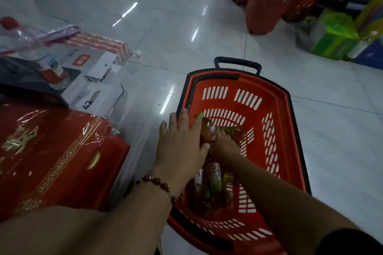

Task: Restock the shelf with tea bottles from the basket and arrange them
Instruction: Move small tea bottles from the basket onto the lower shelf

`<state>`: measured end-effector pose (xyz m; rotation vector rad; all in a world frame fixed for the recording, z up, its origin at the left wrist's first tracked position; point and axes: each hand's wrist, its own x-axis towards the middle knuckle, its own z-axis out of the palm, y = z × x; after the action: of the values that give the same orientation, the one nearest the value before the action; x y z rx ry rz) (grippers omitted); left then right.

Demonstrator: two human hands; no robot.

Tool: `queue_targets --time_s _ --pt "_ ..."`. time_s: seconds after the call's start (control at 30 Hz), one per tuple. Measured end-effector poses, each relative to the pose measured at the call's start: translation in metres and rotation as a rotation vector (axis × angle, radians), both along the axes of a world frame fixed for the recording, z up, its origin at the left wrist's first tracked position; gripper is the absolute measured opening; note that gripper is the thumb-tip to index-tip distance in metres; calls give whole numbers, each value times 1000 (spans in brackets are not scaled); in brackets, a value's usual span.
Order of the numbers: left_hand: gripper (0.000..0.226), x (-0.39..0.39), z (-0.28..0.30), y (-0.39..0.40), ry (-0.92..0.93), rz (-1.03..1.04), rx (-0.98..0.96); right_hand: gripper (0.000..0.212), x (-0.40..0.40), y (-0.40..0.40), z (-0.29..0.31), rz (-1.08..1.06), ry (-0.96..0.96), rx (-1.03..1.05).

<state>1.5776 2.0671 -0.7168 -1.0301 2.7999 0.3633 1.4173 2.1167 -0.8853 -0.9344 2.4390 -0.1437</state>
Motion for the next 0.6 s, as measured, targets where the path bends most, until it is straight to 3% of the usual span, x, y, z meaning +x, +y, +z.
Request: queue_targets --time_s 0.23,0.37,0.6 --pt "75 2 -8 -12 -23 9 47 96 -11 -43 -42 -157 -126 -92" --pt "74 1 -10 -15 -20 12 72 68 -10 -56 -48 -376 -118 -190" --pt "68 3 -8 -15 -8 28 94 48 -13 -47 -51 -344 -64 -214"
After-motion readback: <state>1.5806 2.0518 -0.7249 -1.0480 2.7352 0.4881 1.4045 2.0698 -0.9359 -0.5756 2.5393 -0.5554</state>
